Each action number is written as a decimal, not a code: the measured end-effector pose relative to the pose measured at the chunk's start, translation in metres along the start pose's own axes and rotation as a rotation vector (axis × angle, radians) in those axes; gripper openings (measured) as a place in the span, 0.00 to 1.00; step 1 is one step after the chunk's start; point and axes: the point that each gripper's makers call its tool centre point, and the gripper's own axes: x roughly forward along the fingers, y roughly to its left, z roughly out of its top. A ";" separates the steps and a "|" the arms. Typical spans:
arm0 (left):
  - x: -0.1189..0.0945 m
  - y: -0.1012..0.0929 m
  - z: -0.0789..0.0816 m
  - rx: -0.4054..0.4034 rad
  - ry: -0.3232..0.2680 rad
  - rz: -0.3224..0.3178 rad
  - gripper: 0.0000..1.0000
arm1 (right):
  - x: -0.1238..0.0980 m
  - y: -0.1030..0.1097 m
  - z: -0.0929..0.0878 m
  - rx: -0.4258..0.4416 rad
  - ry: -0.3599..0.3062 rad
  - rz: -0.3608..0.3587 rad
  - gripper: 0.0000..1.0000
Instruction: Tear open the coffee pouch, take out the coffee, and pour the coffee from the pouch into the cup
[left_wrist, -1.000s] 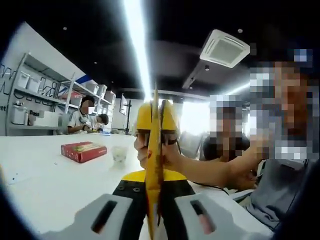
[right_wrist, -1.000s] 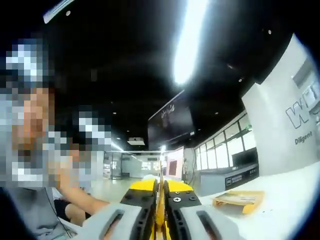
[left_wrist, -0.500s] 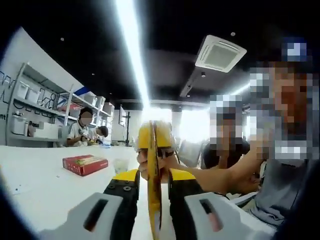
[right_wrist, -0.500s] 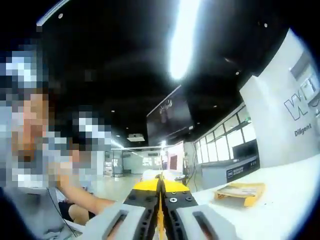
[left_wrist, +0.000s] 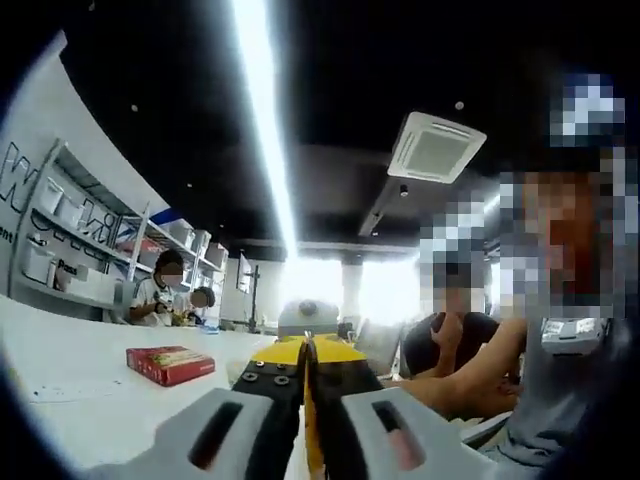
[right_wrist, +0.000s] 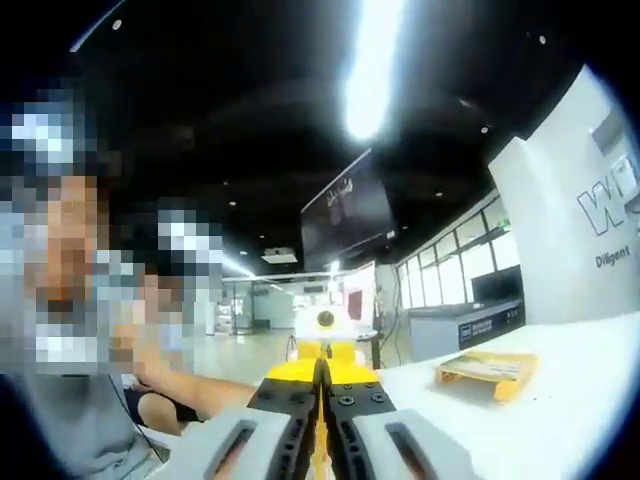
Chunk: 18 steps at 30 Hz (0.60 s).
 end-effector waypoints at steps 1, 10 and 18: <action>0.000 0.000 0.000 -0.001 0.002 -0.001 0.05 | 0.000 0.000 0.000 0.000 0.003 0.001 0.02; 0.002 0.000 -0.002 -0.029 0.016 -0.022 0.09 | 0.001 0.003 -0.005 -0.013 0.037 0.020 0.02; 0.003 -0.007 -0.006 -0.037 0.041 -0.051 0.06 | 0.000 0.008 -0.008 -0.016 0.053 0.032 0.02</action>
